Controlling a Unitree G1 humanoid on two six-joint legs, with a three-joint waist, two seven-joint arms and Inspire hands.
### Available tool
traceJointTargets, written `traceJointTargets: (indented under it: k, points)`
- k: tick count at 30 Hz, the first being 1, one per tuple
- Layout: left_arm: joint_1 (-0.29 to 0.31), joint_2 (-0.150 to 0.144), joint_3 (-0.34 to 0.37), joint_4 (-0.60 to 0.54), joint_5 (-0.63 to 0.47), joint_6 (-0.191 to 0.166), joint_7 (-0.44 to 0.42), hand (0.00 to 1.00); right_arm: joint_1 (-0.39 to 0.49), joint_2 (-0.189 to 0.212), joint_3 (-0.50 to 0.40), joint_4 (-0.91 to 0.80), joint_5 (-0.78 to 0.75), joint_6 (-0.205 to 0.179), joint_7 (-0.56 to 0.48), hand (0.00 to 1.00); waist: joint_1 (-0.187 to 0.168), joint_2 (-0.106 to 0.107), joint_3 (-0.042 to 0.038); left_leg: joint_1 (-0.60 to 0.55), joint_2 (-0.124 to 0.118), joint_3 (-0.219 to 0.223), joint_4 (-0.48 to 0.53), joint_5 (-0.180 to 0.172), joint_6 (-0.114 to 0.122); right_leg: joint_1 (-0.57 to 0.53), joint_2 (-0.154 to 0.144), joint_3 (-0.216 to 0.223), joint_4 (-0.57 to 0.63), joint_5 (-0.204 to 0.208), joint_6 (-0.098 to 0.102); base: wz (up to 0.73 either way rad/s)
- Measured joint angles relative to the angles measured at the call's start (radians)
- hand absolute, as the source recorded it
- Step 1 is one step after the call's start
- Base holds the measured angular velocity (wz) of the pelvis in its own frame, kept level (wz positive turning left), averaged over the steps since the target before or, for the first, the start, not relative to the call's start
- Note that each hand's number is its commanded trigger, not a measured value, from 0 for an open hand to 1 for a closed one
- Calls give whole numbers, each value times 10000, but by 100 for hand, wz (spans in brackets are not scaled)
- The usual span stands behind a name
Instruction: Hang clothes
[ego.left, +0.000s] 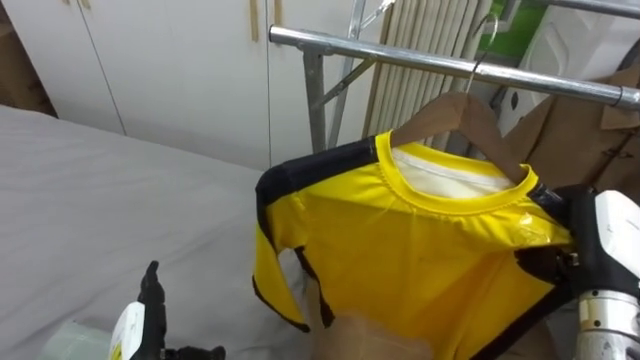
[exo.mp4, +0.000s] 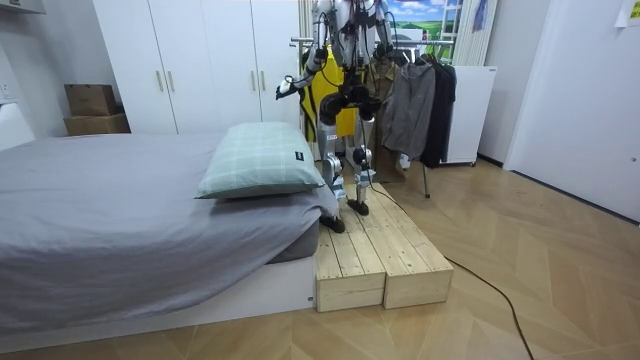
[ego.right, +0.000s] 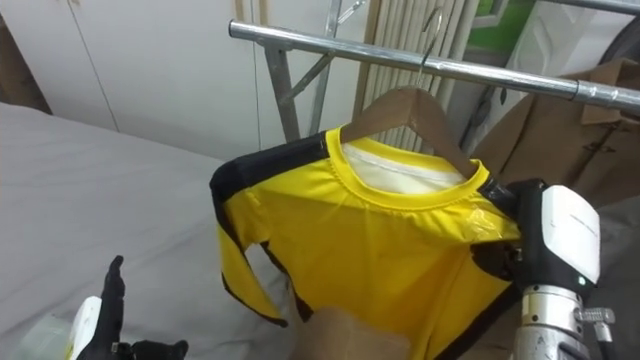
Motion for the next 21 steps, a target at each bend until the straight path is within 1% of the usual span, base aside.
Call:
traceJointTargets:
  k: [11,13,15,16,19,21]
  points:
    - [0,0,2,-5,-13,0,-67,0,-323,-94,-1,0,-1,27,25,100,-30,-52,-16,-23,-2,-7,2,0,0,-17,1,6,-6,-1,0,0]
    - [-1,0,2,-9,-13,0,-79,0,-394,-97,0,-1,1,30,89,100,-30,-84,-38,-23,-1,-8,2,0,0,-16,1,3,-10,0,0,0]
    - [-8,-2,2,-11,-12,0,-78,0,-429,-112,-2,0,181,46,107,100,-51,-148,-80,-42,-2,-204,1,0,0,-8,-1,-46,-25,0,0,6]
    - [-5,-2,2,-10,-12,2,-78,0,-444,-112,-2,-1,214,65,111,100,-46,-164,-88,-40,-2,-204,1,0,0,-5,-1,-47,-28,0,0,4]
    - [0,-24,-1,59,-9,3,-80,0,-631,-167,0,-1,700,236,365,100,-35,-211,-85,16,-2,-204,0,0,0,64,-9,-69,-24,1,-1,0]
    - [7,-24,-1,127,-20,13,-82,0,-651,-262,0,0,1105,241,461,100,-24,-232,-78,23,-2,-209,1,0,0,83,-19,-87,-41,1,0,3]
